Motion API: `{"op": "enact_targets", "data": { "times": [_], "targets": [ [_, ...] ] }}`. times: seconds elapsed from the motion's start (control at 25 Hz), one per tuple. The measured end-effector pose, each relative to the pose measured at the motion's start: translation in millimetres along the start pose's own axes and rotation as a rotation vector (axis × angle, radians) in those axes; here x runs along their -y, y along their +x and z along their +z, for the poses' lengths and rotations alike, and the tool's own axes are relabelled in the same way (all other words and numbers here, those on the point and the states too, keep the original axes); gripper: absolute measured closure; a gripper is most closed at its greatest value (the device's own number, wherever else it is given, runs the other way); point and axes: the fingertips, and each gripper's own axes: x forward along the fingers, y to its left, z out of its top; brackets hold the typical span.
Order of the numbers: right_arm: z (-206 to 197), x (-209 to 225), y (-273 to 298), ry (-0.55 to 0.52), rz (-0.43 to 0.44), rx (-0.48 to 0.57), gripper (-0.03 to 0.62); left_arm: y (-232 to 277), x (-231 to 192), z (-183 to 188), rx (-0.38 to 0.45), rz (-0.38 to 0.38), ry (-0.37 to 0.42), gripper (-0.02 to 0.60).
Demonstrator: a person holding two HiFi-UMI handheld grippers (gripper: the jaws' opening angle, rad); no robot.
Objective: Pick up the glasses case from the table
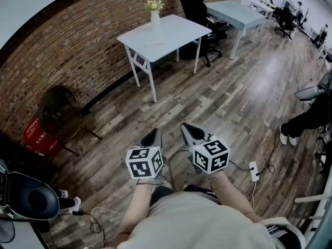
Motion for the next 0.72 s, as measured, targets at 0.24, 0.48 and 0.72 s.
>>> {"op": "enact_targets", "data": {
  "times": [0.24, 0.48, 0.72],
  "targets": [
    [-12.6, -0.7, 4.9, 0.012, -0.008, -0.017, 0.595, 2.5, -1.5, -1.7, 0.005, -0.007, 0.028, 0.565],
    [-20.6, 0.5, 6.3, 0.025, -0.010, -0.028, 0.595, 5.4, -3.7, -6.0, -0.012, -0.004, 0.033, 0.565],
    [-18.9, 8.3, -9.0, 0.045, -0.031, 0.004, 0.595, 4.4, 11.1, -6.4, 0.014, -0.051, 0.055, 0.565]
  ]
}}
